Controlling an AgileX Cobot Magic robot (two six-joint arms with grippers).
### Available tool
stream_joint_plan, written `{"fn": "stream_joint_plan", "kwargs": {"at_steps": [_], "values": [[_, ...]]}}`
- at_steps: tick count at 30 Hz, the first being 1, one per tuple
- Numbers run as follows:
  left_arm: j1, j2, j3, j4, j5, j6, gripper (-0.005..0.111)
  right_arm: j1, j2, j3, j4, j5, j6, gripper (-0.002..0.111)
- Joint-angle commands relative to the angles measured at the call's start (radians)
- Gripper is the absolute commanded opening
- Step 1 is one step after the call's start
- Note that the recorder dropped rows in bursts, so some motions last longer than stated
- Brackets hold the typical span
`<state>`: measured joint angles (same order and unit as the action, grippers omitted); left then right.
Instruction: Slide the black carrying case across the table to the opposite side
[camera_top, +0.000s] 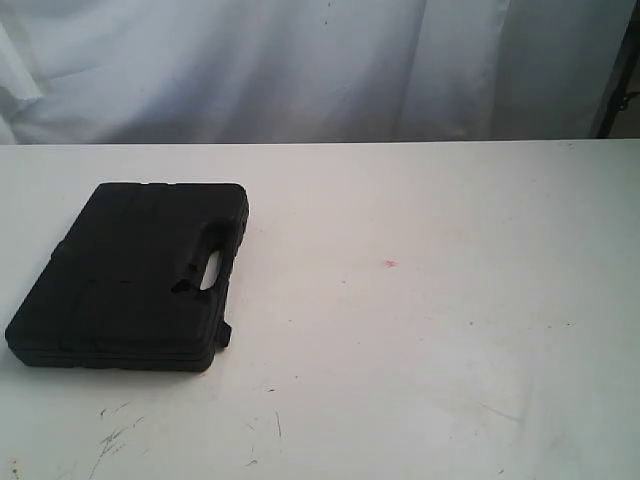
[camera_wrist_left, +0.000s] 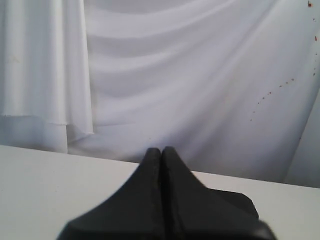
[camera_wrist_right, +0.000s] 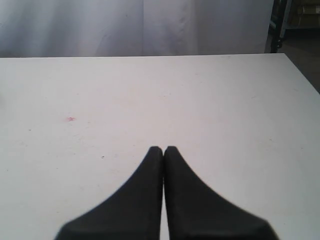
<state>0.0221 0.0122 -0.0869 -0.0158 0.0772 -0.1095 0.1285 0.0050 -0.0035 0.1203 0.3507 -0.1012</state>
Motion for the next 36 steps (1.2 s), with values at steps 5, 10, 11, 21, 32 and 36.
{"fn": "stream_joint_plan", "kwargs": {"at_steps": [5,10,11,21,32,36], "values": [[0.002,0.375,-0.372,-0.079,0.291,-0.003,0.0,-0.007,-0.005,0.003,0.001,-0.005,0.004,0.0],[0.002,0.707,-0.637,-0.241,0.615,0.229,0.0,-0.007,-0.005,0.003,0.001,-0.005,0.004,0.0],[0.002,0.791,-0.679,-0.329,0.629,0.247,0.0,-0.007,-0.005,0.003,0.001,-0.005,0.004,0.0],[0.002,1.073,-0.729,-0.491,0.467,0.327,0.0,-0.007,-0.005,0.003,0.001,-0.005,0.004,0.0],[0.002,1.247,-0.912,-0.495,0.687,0.429,0.0,-0.007,-0.005,0.003,0.001,-0.005,0.004,0.0],[-0.028,1.367,-1.008,-0.479,0.777,0.373,0.0,-0.007,-0.005,0.003,0.001,-0.005,0.004,0.0]]}}
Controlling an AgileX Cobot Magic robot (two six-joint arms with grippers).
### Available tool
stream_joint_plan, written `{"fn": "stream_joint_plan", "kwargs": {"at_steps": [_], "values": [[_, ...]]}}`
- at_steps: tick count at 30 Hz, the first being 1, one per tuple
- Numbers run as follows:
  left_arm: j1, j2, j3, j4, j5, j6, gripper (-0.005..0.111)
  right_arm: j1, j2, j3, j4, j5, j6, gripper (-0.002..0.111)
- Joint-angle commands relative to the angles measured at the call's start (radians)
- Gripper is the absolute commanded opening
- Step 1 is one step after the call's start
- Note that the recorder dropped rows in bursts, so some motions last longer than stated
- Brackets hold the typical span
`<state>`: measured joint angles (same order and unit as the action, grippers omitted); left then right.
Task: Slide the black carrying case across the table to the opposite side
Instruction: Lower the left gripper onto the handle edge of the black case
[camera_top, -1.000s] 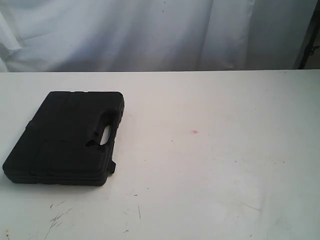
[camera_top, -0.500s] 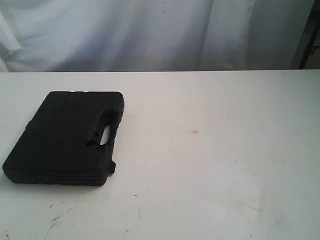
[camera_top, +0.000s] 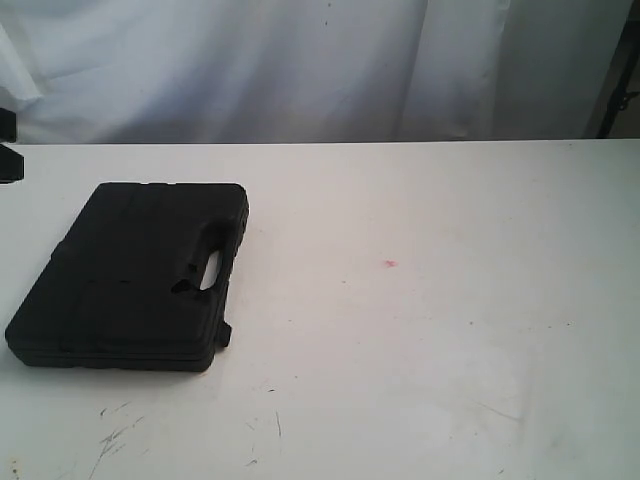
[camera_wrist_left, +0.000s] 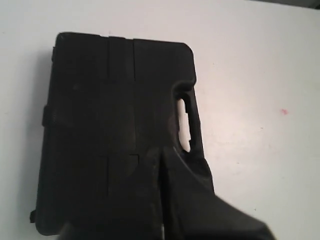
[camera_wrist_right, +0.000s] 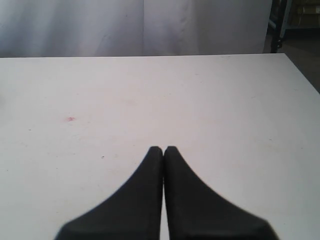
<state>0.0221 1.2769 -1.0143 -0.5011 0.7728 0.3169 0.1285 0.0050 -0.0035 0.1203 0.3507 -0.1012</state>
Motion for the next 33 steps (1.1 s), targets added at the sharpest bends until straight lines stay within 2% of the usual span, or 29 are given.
{"fn": "stream_joint_plan", "kwargs": {"at_steps": [1,12,19,24,31,33], "values": [[-0.039,0.132,-0.102,0.023,0.093,-0.075,0.0,-0.007,-0.005,0.003,0.001,-0.005,0.004,0.0],[-0.274,0.417,-0.287,0.299,0.132,-0.376,0.0,-0.007,-0.005,0.003,0.001,-0.005,0.004,0.0],[-0.385,0.55,-0.366,0.44,0.144,-0.555,0.001,-0.007,-0.005,0.003,0.001,-0.005,0.004,0.0],[-0.425,0.627,-0.428,0.443,0.146,-0.593,0.002,-0.007,-0.005,0.003,0.001,-0.005,0.004,0.0],[-0.464,0.734,-0.564,0.446,0.232,-0.607,0.003,-0.007,-0.005,0.003,0.001,-0.005,0.004,0.0],[-0.464,0.768,-0.59,0.452,0.249,-0.611,0.007,-0.007,-0.005,0.003,0.001,-0.005,0.004,0.0]]}}
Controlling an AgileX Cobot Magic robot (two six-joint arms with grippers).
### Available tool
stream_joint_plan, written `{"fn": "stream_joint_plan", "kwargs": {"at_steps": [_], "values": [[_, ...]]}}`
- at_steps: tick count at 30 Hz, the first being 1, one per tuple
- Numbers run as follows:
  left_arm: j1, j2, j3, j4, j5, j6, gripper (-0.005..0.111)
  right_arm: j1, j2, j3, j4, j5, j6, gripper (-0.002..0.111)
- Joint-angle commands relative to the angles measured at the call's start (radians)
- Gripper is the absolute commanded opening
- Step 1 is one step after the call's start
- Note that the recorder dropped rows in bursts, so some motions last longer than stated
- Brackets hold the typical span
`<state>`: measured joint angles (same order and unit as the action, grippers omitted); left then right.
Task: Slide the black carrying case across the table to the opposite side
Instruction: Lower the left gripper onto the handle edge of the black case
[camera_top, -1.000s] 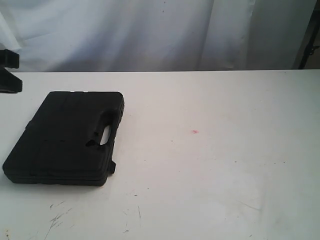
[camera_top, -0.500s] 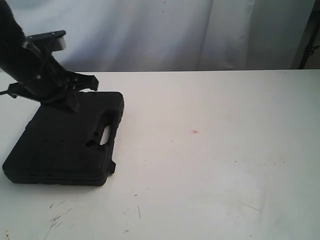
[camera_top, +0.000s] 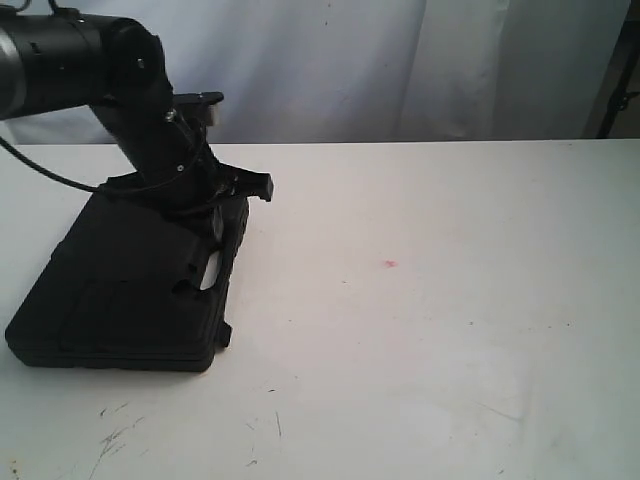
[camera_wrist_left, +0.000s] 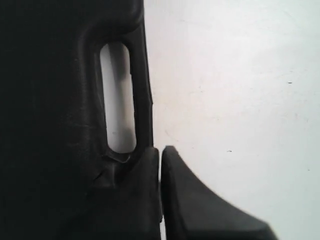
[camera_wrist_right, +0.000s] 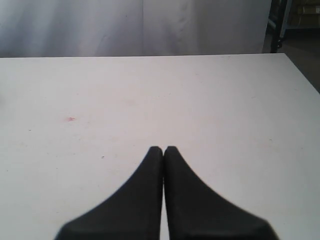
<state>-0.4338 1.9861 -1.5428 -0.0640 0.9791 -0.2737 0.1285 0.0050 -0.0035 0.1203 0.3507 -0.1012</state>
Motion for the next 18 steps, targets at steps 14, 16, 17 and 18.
{"fn": "stream_joint_plan", "kwargs": {"at_steps": [14,16,17,18], "values": [[-0.008,0.203,-0.138,0.057,0.015,-0.069,0.034,-0.007,-0.005,0.003,0.001,-0.005,0.004,0.0],[-0.008,0.219,-0.138,0.057,0.0,-0.083,0.034,-0.007,-0.005,0.003,0.001,-0.005,0.004,0.0],[-0.008,0.227,-0.138,0.057,-0.004,-0.089,0.034,-0.007,-0.005,0.003,0.001,-0.005,0.004,0.0],[-0.008,0.234,-0.138,0.057,-0.012,-0.092,0.034,-0.007,-0.005,0.003,0.001,-0.005,0.004,0.0]]}}
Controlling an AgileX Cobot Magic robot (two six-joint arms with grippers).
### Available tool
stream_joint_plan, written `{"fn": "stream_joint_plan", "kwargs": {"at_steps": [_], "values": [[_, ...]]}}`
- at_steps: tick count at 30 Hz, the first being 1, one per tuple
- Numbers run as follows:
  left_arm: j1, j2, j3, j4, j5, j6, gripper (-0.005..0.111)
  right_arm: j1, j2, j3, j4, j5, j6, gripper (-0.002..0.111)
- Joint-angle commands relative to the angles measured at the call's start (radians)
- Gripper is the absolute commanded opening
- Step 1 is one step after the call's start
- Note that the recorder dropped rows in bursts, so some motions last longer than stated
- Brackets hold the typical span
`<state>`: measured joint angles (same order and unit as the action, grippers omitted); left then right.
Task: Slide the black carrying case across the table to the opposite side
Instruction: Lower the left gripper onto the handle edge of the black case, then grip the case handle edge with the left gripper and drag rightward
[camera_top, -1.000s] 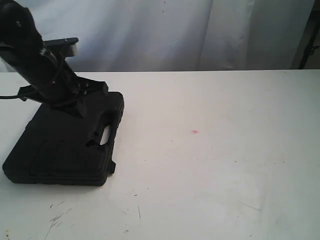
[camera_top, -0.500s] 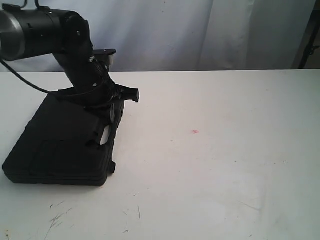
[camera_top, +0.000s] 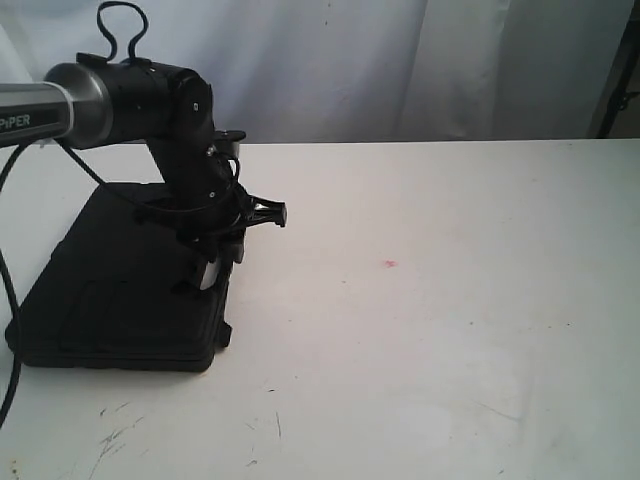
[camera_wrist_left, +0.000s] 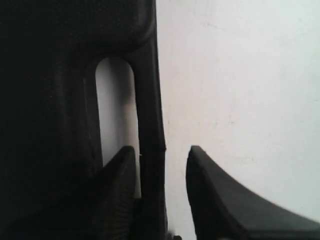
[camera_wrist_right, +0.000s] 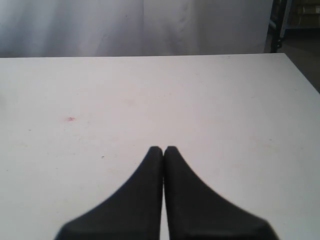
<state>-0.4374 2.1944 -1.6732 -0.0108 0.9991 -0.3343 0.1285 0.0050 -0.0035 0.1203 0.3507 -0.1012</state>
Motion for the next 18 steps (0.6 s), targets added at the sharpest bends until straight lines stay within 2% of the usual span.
{"fn": "stream_joint_plan", "kwargs": {"at_steps": [1,15,18], "values": [[-0.004,0.03,-0.007,0.003,-0.038,-0.031,0.034,-0.007,-0.005,0.003,0.001,-0.005,0.004,0.0],[-0.004,0.079,-0.007,0.001,-0.065,-0.035,0.034,-0.007,-0.005,0.003,0.001,-0.005,0.004,0.0],[-0.004,0.079,-0.007,0.001,-0.068,-0.04,0.024,-0.007,-0.005,0.003,0.001,-0.005,0.004,0.0]]}}
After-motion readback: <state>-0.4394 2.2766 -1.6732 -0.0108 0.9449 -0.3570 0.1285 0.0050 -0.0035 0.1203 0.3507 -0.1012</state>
